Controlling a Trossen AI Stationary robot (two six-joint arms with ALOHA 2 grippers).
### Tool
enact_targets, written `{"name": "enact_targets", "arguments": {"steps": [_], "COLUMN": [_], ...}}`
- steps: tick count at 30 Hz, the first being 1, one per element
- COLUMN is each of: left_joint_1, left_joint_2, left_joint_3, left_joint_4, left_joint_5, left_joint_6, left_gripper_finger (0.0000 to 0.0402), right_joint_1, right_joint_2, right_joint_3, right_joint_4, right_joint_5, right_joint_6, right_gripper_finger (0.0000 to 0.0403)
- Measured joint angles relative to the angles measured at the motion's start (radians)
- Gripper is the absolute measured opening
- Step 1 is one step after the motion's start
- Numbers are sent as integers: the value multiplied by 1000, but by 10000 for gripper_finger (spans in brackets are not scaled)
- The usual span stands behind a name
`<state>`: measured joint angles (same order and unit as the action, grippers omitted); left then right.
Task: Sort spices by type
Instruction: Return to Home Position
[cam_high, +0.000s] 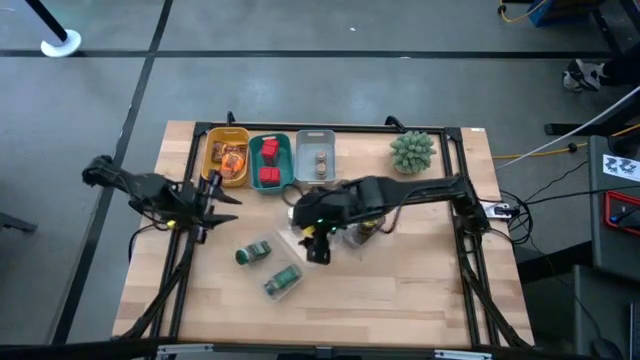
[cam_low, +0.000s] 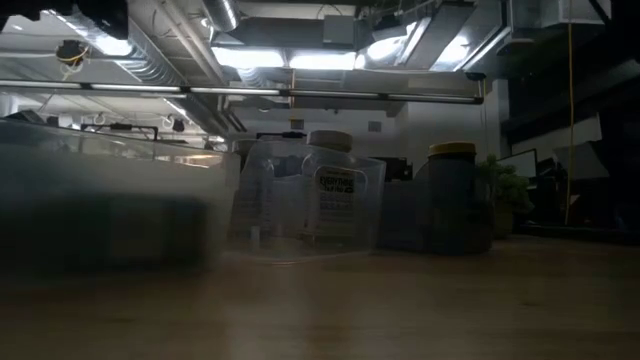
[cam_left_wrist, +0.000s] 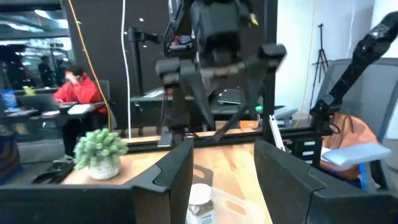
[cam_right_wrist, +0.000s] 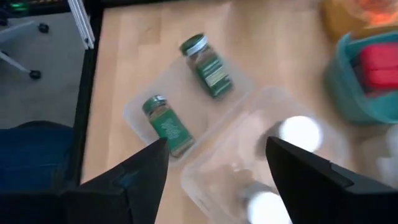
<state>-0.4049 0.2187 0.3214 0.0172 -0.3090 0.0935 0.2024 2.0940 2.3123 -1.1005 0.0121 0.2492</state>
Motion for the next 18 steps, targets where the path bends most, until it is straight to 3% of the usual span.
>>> {"name": "enact_targets", "arguments": {"steps": [6, 12, 18], "left_joint_1": [0, 0, 0], "left_joint_2": [-213, -209, -213], "left_joint_3": [0, -6, -51], "left_joint_4": [-200, -271, -303], "left_joint_5": [-7, -82, -120], "left_joint_6": [19, -10, -36], "left_gripper_finger": [155, 155, 155], "right_joint_1": [7, 33, 68], "right_joint_2": [-126, -211, -244], "right_joint_3": [0, 0, -4], "right_joint_4": [-85, -219, -341], "right_joint_5": [133, 295, 311], "right_joint_6": [-58, -139, -154], "right_gripper_finger": [269, 269, 269]}}
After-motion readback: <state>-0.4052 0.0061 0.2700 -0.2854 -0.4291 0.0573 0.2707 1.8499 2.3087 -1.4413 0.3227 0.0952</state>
